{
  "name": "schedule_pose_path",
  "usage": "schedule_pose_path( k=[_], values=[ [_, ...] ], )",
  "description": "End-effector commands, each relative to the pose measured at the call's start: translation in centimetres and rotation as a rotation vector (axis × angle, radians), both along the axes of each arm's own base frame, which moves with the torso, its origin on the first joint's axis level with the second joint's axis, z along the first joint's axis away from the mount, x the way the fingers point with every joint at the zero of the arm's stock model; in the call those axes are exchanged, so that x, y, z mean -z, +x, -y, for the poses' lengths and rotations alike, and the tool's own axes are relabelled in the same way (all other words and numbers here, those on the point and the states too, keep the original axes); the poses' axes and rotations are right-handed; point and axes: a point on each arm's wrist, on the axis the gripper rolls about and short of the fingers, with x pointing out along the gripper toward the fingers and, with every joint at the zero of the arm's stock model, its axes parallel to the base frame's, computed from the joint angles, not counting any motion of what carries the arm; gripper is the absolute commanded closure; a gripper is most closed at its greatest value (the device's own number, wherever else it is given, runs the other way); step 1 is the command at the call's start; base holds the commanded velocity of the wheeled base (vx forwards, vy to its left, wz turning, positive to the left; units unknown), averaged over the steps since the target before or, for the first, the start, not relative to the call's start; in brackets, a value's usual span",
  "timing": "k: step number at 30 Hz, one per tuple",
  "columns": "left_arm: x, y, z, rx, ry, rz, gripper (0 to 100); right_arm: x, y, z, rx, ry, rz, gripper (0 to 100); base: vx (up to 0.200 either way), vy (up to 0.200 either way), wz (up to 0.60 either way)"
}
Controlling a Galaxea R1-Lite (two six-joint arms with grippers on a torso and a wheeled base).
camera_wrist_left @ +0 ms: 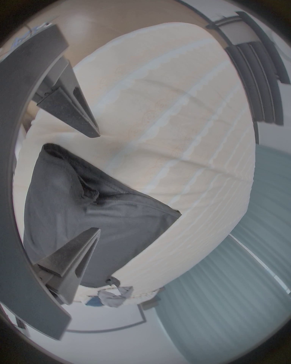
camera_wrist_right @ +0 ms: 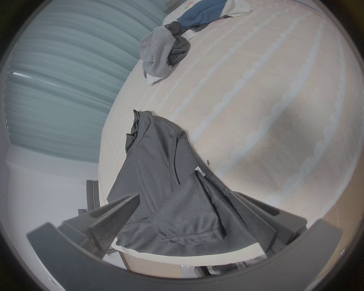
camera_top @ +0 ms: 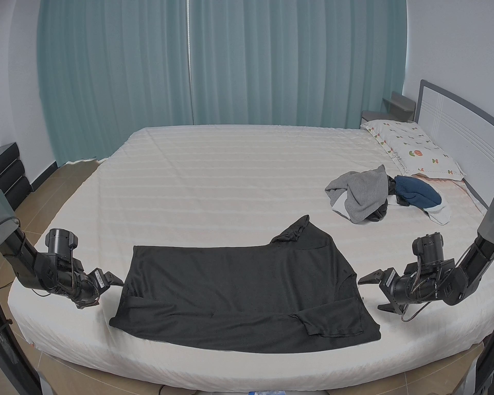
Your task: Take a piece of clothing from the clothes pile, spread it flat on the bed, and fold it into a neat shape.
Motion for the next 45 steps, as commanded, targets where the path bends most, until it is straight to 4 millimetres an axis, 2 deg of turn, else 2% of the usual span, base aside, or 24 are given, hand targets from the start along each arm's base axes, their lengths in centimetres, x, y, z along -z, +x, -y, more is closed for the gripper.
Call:
schedule_pose_path(
  k=[1, 7, 17, 27, 33, 34, 36, 44, 45],
  values=[
    [-0.4, -0.3, -1.1, -0.049, -0.07, 0.026, 0, 0.0, -0.2, 0.2, 0.019, 0.028, -0.006, 0, 0.0, 0.0, 0.0],
    [-0.3, -0.6, -2.3, -0.061, -0.12, 0.033, 0, 0.2, -1.2, 0.3, 0.007, 0.049, 0.012, 0, 0.0, 0.167, 0.0],
    [0.1, -0.7, -2.2, -0.056, -0.131, 0.016, 0, 0.4, -1.3, 0.3, 0.008, 0.051, 0.03, 0, 0.0, 0.0, 0.0],
    [-0.2, -0.5, -2.0, -0.056, -0.144, 0.03, 0, 0.0, -1.2, 0.5, 0.015, 0.052, 0.048, 0, 0.0, 0.0, 0.0],
    [-1.4, 1.1, -1.6, -0.079, -0.172, 0.071, 0, -0.1, -1.2, 0.7, 0.023, 0.052, 0.051, 0, 0.0, 0.0, 0.0],
    [-1.9, 2.2, -1.3, -0.07, -0.176, 0.1, 0, 0.0, -1.2, 0.7, 0.025, 0.051, 0.048, 0, 0.0, 0.0, 0.0],
    [-2.2, 3.0, -1.1, -0.058, -0.173, 0.12, 0, -0.1, -1.2, 0.7, 0.025, 0.052, 0.05, 0, 0.0, 0.0, 0.0],
    [-1.0, 9.3, 0.1, 0.016, -0.166, 0.189, 0, 0.1, -1.5, 0.7, 0.021, 0.048, 0.039, 0, 0.0, 0.0, 0.0],
    [-0.9, 9.4, 0.1, 0.016, -0.166, 0.189, 0, 0.1, -1.5, 0.7, 0.022, 0.049, 0.038, 0, 0.0, 0.0, 0.0]
  ],
)
